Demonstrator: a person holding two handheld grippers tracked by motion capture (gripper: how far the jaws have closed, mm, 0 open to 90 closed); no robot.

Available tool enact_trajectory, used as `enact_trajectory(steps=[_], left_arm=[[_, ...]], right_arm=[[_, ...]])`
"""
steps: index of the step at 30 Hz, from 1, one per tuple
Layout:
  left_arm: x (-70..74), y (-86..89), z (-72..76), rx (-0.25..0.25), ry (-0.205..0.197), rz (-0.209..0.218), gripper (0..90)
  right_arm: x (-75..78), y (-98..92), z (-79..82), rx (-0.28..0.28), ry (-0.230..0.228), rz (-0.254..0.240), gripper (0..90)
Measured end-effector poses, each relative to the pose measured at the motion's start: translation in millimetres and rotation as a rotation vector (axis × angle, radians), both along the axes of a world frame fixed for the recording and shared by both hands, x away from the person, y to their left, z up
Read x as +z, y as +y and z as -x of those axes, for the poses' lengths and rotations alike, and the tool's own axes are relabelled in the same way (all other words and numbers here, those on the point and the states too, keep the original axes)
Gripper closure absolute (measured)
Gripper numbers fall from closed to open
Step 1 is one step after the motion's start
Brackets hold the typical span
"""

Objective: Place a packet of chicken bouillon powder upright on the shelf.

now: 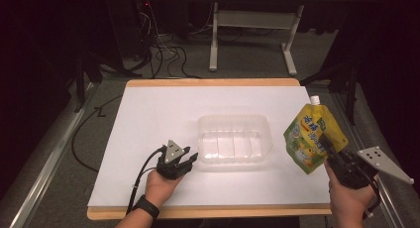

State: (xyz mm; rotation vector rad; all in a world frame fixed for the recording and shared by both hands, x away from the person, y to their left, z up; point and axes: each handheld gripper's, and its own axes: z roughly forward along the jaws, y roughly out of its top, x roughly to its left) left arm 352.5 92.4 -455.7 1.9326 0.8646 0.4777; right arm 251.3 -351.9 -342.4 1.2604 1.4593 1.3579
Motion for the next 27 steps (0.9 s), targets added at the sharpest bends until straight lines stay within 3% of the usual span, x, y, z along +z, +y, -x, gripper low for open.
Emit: enact_trajectory(steps=[2,7,12,27], left_arm=[[3.2,3.7,4.1,-0.003,0.003,0.024,65.8],[6.8,1.6,10.8,-0.031,-0.035,0.035,61.1],[5.6,-7.0,8.1,-0.056,-0.038,0.035,59.7],[0.4,-19.5,-2.3,-0.029,-0.041,0.03,66.8]], right_arm=[[6.1,3.3,-1.5,0.012,-0.009,-0.006,90.0],[19.8,19.1,-8.4,0.051,-0.026,-0.01,90.0],[25.8,40.4,-18.0,0.096,-0.035,-0.016,90.0],[13.3,94.8,-52.3,0.191,0.005,-0.042,90.0]])
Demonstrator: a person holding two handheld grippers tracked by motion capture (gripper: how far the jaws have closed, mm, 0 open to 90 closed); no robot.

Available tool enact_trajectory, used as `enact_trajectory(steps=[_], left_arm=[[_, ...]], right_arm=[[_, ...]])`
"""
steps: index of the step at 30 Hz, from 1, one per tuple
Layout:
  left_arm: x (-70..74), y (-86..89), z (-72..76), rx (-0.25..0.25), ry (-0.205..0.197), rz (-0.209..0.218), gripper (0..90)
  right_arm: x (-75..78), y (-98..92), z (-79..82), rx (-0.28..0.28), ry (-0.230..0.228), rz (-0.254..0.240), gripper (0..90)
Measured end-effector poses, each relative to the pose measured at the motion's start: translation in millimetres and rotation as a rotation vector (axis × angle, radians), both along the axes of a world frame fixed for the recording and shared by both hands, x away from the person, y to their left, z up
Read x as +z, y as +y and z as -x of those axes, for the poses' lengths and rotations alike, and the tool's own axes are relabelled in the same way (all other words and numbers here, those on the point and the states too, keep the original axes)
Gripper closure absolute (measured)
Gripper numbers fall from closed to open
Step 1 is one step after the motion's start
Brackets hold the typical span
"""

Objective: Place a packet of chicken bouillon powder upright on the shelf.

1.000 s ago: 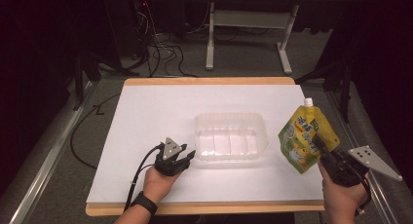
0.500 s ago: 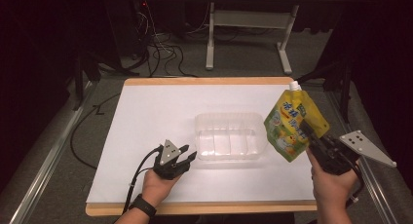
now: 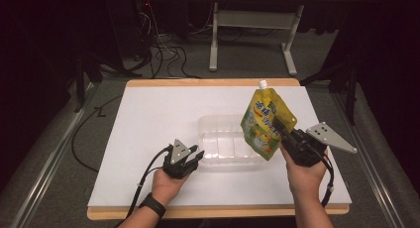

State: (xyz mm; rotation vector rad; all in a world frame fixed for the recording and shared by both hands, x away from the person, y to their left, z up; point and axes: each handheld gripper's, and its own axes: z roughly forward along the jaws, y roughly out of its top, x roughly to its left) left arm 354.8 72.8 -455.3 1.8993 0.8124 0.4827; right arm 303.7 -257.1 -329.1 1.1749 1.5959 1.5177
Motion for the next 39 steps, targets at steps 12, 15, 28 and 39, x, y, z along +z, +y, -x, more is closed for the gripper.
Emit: enact_trajectory(steps=[12,15,28,39], left_arm=[[-3.2,-3.2,-3.8,0.014,-0.017,-0.01,72.7],[-2.7,-3.4,-2.5,0.015,-0.02,-0.01,73.6],[0.3,-12.6,14.5,-0.039,-0.033,-0.025,73.2],[0.3,-10.2,8.3,-0.015,-0.028,-0.005,66.6]], right_arm=[[-6.3,19.1,-14.9,0.02,0.013,0.007,90.0],[-6.6,22.6,-17.0,0.021,0.015,0.007,90.0],[-5.7,39.4,-23.1,0.025,0.013,-0.005,90.0],[-14.6,57.0,-35.7,0.009,0.028,-0.016,90.0]])
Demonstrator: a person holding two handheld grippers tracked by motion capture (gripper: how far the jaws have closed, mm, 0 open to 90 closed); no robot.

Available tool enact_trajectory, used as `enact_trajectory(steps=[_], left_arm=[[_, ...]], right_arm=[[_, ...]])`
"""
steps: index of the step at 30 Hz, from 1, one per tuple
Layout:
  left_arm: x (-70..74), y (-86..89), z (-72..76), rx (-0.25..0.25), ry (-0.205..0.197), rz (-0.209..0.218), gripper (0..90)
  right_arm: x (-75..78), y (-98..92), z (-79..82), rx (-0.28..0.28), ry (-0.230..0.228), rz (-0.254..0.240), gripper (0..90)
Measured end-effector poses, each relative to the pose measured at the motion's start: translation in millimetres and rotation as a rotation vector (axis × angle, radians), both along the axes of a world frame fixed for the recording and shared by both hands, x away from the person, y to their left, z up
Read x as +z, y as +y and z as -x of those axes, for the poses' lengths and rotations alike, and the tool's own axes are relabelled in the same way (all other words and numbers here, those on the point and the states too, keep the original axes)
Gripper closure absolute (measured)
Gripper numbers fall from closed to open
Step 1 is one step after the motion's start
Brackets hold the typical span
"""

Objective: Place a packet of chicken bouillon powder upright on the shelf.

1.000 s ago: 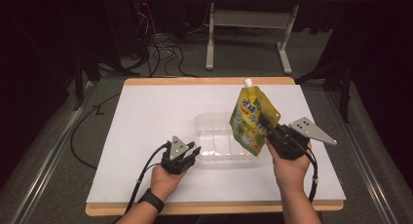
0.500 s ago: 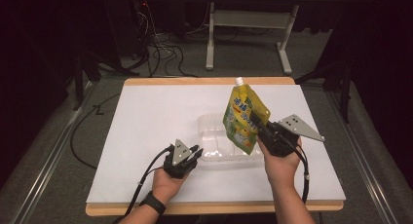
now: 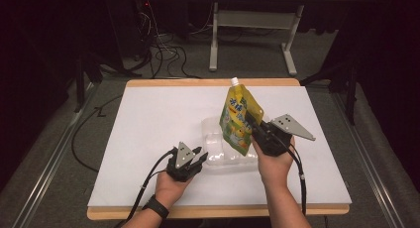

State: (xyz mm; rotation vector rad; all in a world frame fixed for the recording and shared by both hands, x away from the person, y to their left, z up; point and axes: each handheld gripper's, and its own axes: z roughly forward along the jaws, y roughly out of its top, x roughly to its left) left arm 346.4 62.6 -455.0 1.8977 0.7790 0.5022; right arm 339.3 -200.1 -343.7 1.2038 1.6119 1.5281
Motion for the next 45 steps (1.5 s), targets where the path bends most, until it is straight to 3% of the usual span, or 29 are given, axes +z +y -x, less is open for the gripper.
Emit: enact_trajectory(steps=[10,21,29,45], left_arm=[[-0.4,-1.7,-0.2,0.005,-0.006,-0.003,66.9],[-1.9,-6.2,0.2,0.012,-0.011,-0.023,68.9],[-1.6,-7.0,0.5,0.016,-0.012,-0.029,69.1],[-0.8,-7.2,0.8,0.019,-0.022,-0.033,70.0]], right_arm=[[-15.4,8.9,-8.7,-0.026,0.018,-0.067,90.0],[-23.6,-2.8,-6.9,-0.053,0.016,-0.109,90.0],[-25.1,-4.9,-7.1,-0.082,0.029,-0.065,90.0],[-31.9,11.7,-16.0,-0.066,0.032,-0.008,90.0]])
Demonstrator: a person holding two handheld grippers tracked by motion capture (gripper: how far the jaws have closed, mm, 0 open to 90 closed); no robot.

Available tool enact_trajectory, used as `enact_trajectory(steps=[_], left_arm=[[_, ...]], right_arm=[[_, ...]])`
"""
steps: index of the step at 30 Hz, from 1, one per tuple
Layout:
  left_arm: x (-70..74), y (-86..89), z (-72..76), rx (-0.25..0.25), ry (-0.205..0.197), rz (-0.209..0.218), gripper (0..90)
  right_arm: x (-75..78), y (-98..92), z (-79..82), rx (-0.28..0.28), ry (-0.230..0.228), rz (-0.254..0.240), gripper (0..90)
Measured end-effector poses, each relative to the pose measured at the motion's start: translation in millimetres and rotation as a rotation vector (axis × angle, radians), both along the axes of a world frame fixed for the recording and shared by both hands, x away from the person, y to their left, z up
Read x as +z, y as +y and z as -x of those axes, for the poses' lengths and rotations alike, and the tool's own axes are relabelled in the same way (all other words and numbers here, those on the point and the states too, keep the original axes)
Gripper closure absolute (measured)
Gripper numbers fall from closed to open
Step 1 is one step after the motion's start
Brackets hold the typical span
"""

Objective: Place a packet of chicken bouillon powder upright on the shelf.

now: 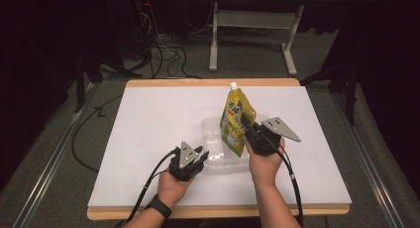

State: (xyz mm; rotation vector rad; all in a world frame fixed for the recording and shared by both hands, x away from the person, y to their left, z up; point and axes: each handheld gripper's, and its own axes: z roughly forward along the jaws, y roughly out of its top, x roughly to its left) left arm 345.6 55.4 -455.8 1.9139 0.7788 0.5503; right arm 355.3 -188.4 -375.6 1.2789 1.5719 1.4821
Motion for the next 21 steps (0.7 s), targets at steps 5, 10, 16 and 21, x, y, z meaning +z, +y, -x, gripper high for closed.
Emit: enact_trajectory(steps=[5,10,16,21], left_arm=[[-0.1,-0.3,0.1,0.001,-0.003,-0.001,70.2],[0.0,-0.2,0.4,-0.001,-0.003,-0.003,70.3],[0.2,-0.6,0.9,0.0,-0.006,-0.003,71.3],[0.3,-0.7,1.1,0.001,-0.009,-0.006,71.3]], right_arm=[[-4.9,5.1,0.8,0.01,0.004,0.002,90.0],[-10.9,8.5,3.7,0.013,0.006,-0.003,90.0],[-13.9,11.7,7.3,0.026,0.009,0.014,89.7],[-15.2,11.4,10.1,0.032,0.021,0.029,89.5]])
